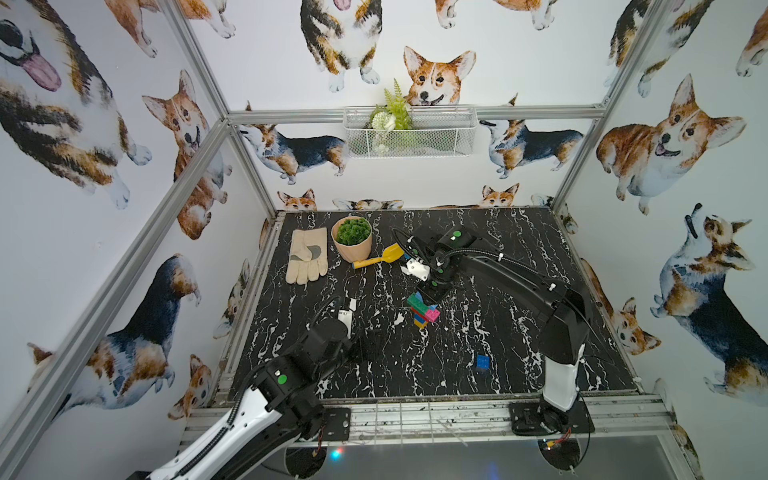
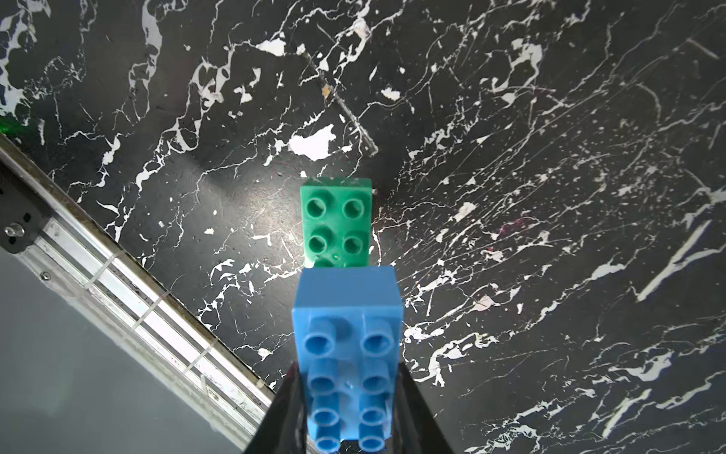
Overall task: Assemble a spoon with lego
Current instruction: Assemble the lego brick with the lego brick.
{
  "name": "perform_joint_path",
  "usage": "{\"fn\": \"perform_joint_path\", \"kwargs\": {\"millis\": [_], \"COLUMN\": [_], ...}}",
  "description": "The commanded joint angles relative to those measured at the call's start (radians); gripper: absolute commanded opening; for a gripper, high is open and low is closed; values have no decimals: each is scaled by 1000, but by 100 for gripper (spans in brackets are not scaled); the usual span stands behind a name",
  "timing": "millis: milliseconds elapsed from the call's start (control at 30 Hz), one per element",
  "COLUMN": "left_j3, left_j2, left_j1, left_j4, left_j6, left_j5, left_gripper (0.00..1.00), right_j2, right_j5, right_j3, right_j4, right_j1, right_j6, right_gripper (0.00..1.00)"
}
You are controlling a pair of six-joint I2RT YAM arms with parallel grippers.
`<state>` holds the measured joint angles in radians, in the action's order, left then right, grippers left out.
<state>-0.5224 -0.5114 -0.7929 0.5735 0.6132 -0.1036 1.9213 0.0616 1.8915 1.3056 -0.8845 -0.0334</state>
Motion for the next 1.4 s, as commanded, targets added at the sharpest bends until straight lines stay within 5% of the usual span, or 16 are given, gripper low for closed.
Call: {"fn": "perform_joint_path", "kwargs": {"millis": [0, 1367], "left_j3": [1, 4], "left_j2": [7, 49], "left_j1": [-4, -30], "left_j4": [-9, 9], "left_j6": [2, 8], "left_j5": [-8, -42], "left_gripper": [100, 100], "right_j2": [27, 142], "right_j5": [-15, -10], "right_j3": [37, 84], "right_j4": [67, 113], "right_j1": [-8, -27], "right_j6": [-40, -39], "right_gripper": [12, 7]}}
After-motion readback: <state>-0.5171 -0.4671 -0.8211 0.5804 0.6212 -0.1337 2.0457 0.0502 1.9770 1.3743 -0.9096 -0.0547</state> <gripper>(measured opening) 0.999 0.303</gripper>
